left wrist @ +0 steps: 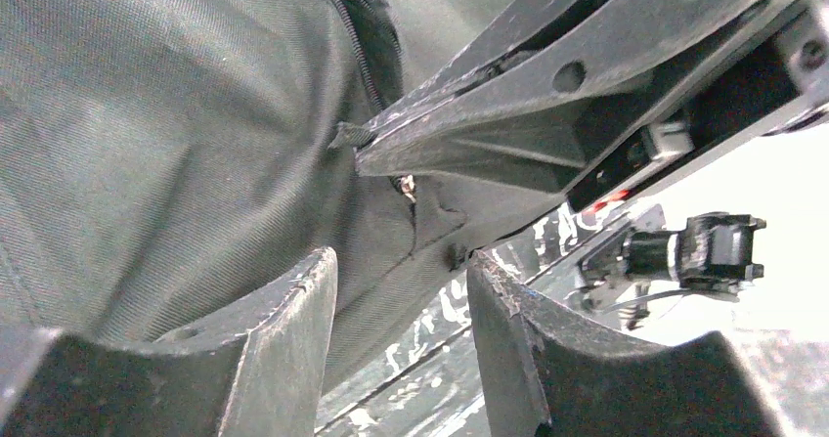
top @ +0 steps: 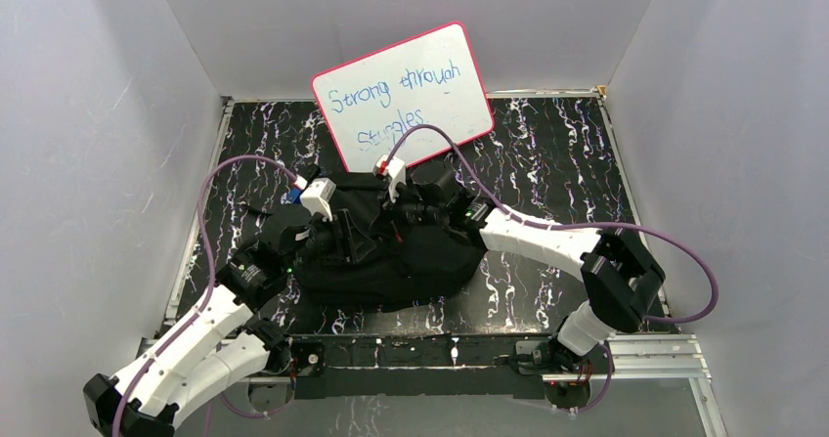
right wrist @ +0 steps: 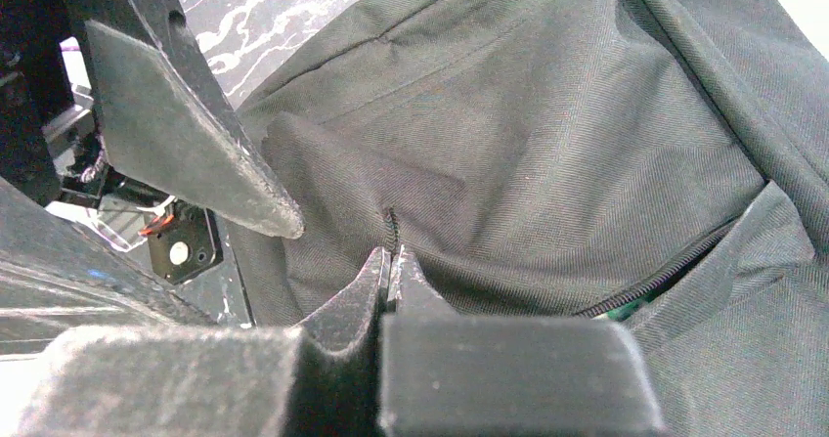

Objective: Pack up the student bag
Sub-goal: Zip the student bag at the center of the board.

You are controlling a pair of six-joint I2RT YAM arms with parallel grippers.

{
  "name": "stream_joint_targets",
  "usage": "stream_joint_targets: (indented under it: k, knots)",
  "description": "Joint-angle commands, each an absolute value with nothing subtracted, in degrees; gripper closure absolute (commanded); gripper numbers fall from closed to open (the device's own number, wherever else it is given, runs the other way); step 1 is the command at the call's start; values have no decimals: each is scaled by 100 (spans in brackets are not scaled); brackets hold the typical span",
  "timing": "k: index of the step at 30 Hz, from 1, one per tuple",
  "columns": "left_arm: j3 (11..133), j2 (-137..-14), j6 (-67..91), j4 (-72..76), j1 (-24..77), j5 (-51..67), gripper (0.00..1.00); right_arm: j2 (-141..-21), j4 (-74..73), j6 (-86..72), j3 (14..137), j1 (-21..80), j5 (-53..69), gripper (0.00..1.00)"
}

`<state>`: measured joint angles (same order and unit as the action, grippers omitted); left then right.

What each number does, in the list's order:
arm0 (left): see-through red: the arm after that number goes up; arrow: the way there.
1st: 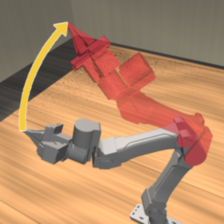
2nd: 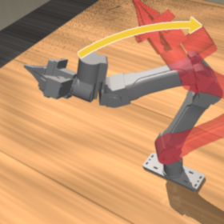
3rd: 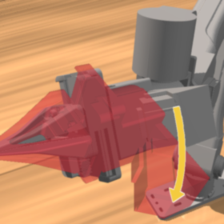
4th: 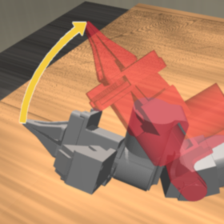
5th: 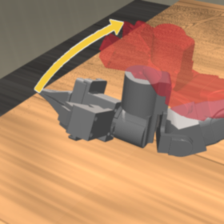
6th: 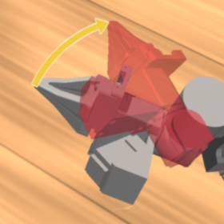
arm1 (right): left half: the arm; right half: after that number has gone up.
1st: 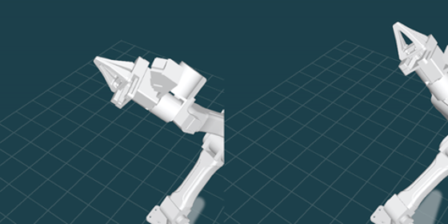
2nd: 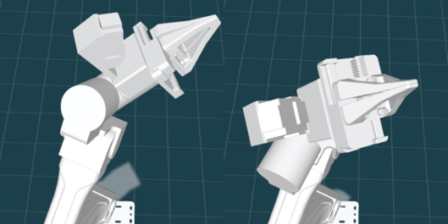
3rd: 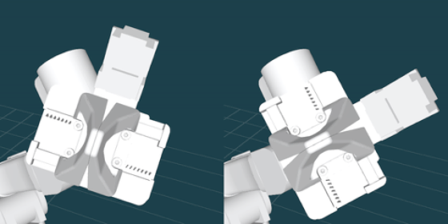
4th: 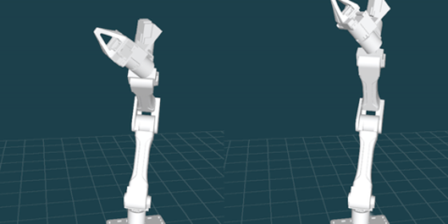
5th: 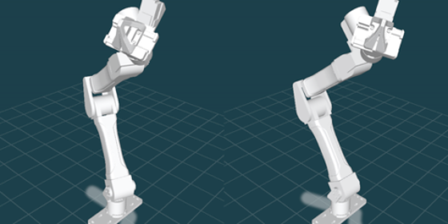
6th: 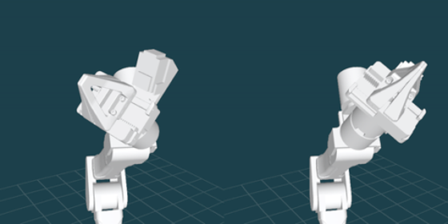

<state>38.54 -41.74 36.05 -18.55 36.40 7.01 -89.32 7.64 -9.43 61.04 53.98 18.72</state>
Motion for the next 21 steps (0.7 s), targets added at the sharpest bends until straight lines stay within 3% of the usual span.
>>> stream_joint_targets:
  k: [1,10,21]
  knots:
    - [3801,-4173,2626,-1759,3677,880,50,-8830,1222,-1242,6247,5294,1867,100]
    - [3808,-4273,1694,-1516,3787,1444,55,-8883,1292,-1336,6271,5264,1936,100]
    - [3689,-4538,1049,-1270,4374,1000,60,-8918,1318,-1427,6294,5231,2045,100]
